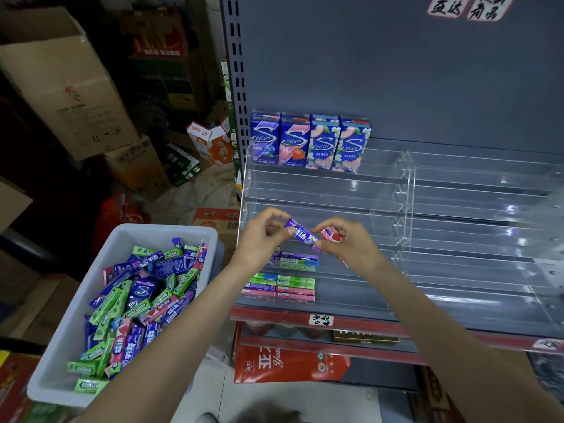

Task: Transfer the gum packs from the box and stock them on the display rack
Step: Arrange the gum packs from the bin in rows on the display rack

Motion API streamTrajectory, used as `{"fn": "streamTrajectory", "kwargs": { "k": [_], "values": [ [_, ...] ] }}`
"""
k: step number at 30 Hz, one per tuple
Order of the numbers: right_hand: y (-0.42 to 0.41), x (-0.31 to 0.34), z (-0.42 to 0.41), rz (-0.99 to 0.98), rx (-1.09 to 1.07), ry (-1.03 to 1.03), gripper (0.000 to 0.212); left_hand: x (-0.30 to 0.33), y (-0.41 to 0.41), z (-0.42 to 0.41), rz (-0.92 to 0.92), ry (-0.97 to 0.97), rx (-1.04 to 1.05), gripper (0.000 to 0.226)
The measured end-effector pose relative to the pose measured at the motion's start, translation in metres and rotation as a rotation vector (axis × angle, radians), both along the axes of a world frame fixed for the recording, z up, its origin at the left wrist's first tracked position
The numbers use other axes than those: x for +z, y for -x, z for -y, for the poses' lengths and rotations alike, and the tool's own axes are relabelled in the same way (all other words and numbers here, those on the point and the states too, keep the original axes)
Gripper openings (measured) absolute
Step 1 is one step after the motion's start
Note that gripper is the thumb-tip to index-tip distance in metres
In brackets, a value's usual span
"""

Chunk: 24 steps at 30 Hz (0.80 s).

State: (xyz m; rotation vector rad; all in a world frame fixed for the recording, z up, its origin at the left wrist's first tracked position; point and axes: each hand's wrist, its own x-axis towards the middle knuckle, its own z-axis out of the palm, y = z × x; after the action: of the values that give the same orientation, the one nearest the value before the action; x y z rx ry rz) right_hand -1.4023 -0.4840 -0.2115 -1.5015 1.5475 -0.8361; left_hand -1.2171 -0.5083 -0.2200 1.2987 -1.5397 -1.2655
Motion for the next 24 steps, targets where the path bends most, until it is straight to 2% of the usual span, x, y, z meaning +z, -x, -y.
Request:
{"fn": "streamTrajectory", "kwargs": {
  "k": [3, 5, 10, 14, 21, 24],
  "values": [
    [0.005, -0.009, -0.001, -0.088, -0.006, 0.027, 0.022, -0.003, 0.0, 0.004, 0.17, 0.086, -0.104, 0.011],
    [0.006, -0.014, -0.001, -0.129, -0.031, 0.047, 0.017, -0.006, 0.001, 0.004, 0.248, 0.109, -0.101, 0.007],
    [0.008, -0.02, -0.006, -0.2, -0.109, 0.034, 0.01, -0.021, 0.002, 0.002, 0.199, 0.046, -0.052, 0.008],
    [0.006, -0.026, -0.009, -0.316, -0.142, 0.024, 0.01, -0.03, 0.003, 0.001, 0.244, 0.042, -0.058, 0.01],
    [-0.007, -0.036, -0.016, -0.577, -0.214, 0.153, 0.016, -0.037, -0.007, 0.004, 0.471, 0.22, -0.098, 0.022],
    [-0.009, -0.04, -0.017, -0.656, -0.181, 0.14, 0.019, -0.042, -0.013, 0.004, 0.598, 0.283, -0.149, 0.026]
  ]
}}
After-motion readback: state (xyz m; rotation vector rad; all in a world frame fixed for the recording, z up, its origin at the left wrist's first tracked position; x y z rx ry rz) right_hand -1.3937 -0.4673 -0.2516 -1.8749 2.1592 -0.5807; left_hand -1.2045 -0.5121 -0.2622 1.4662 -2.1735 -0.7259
